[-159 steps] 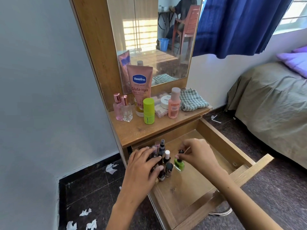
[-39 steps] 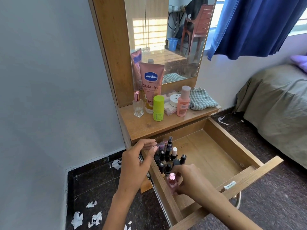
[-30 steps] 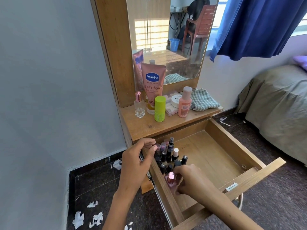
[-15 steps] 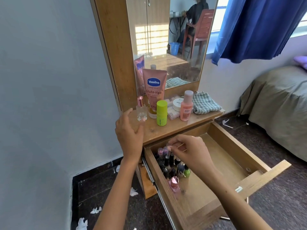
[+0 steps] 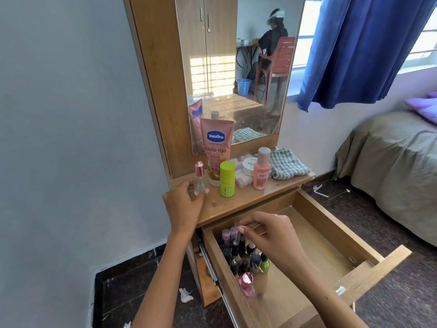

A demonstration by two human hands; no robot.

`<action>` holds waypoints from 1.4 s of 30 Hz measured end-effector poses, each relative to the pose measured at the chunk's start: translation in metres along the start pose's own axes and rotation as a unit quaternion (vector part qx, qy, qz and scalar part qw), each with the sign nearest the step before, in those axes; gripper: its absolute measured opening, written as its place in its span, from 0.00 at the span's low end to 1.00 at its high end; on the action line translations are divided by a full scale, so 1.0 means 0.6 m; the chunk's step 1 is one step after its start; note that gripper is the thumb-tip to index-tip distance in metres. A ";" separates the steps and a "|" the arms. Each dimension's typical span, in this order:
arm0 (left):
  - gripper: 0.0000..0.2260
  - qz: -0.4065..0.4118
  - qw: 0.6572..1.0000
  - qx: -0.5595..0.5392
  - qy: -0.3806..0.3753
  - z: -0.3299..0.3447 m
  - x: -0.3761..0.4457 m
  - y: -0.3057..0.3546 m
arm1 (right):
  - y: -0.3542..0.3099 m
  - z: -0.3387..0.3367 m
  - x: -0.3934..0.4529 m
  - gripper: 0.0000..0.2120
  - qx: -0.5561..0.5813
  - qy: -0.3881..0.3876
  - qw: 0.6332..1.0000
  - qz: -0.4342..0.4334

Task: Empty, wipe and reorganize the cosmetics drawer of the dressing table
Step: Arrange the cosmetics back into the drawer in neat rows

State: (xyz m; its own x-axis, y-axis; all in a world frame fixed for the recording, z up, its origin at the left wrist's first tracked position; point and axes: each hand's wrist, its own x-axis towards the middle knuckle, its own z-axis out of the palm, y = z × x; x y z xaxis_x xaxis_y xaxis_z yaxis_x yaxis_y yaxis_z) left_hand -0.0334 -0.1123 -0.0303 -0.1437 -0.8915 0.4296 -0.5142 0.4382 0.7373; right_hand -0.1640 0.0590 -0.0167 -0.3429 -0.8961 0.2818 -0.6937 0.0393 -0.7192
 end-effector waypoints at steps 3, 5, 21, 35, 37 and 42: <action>0.15 0.028 0.998 -0.019 -0.056 -0.018 -0.046 0.010 | 0.000 -0.007 0.000 0.09 0.061 0.011 0.998 -0.015; 0.17 0.046 0.994 -0.042 -0.090 -0.028 -0.080 0.024 | -0.003 -0.013 0.003 0.18 0.077 0.006 0.996 -0.032; 0.09 0.083 0.945 -0.073 -0.309 -0.049 -0.161 0.045 | 0.032 -0.092 -0.021 0.13 -0.192 -0.219 0.955 0.055; 0.04 0.095 0.927 -0.003 -0.362 -0.053 -0.169 0.046 | 0.050 -0.010 -0.047 0.12 -0.246 -0.281 0.927 0.015; 0.06 0.100 0.927 -0.005 -0.361 -0.053 -0.168 0.046 | 0.049 -0.008 -0.049 0.10 -0.240 -0.281 0.929 0.007; 0.07 0.112 0.931 -0.021 -0.346 -0.056 -0.162 0.047 | 0.046 -0.020 -0.054 0.15 -0.235 -0.272 0.933 -0.005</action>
State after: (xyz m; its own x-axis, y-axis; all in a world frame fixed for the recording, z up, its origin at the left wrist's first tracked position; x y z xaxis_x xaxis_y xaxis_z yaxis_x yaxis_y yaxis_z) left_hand -0.0056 -0.0093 -0.0338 -0.7607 -0.6324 0.1465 -0.3755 0.6128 0.6953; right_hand -0.1800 0.0943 -0.0379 -0.0520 -0.9843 -0.1685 -0.9404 0.1050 -0.3234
